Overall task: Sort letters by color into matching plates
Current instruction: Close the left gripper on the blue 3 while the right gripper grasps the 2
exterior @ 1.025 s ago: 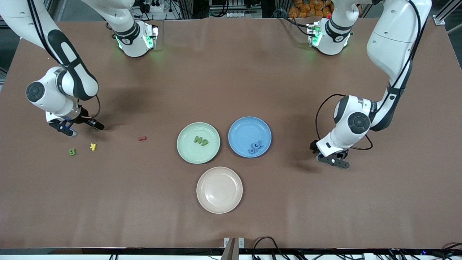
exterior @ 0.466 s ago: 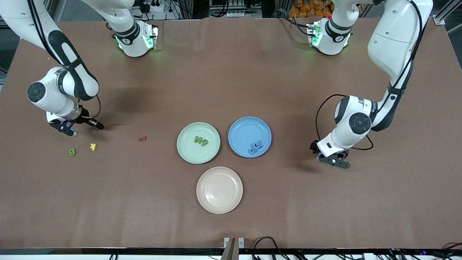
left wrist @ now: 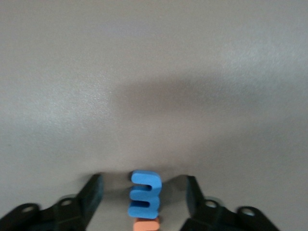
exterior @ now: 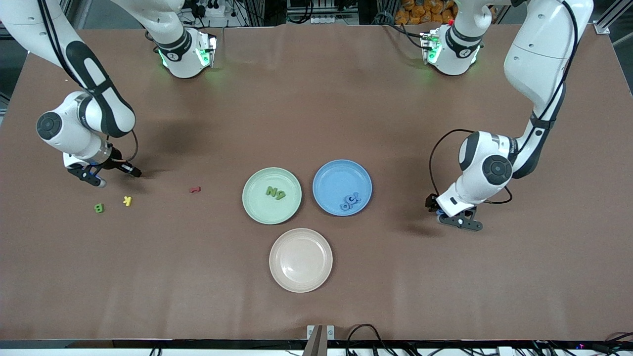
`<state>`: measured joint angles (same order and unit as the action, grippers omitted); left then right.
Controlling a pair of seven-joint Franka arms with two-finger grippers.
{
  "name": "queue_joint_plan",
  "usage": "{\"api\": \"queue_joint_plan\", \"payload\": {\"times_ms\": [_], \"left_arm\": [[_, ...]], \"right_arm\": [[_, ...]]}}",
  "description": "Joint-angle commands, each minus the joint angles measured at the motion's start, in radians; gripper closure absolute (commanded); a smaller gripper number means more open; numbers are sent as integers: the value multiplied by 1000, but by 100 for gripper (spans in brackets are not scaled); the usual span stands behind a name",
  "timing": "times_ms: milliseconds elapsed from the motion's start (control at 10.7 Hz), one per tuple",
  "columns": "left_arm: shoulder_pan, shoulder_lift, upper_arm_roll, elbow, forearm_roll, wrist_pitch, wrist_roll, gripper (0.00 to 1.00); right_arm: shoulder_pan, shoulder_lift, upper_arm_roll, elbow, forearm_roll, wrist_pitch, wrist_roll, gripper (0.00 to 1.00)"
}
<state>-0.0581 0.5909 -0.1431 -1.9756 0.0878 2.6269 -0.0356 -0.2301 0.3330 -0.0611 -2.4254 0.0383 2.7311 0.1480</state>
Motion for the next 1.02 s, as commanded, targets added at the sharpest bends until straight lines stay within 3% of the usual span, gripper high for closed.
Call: {"api": "queue_joint_plan", "payload": {"times_ms": [0,466,931], "left_arm": [[0,-6,-15,1,-77,5,-32,100],[-8,-6,-13,3,-77,5,-32,100],[-54,-42,-21,38,-83,-20,-136,100]], "right_arm": [[-21,8,15,-17,-6,15,-8,60],[-21,9,15,-15,-5,15,-8,75],[-21,9,15,-14,-5,13,-7,80]]}}
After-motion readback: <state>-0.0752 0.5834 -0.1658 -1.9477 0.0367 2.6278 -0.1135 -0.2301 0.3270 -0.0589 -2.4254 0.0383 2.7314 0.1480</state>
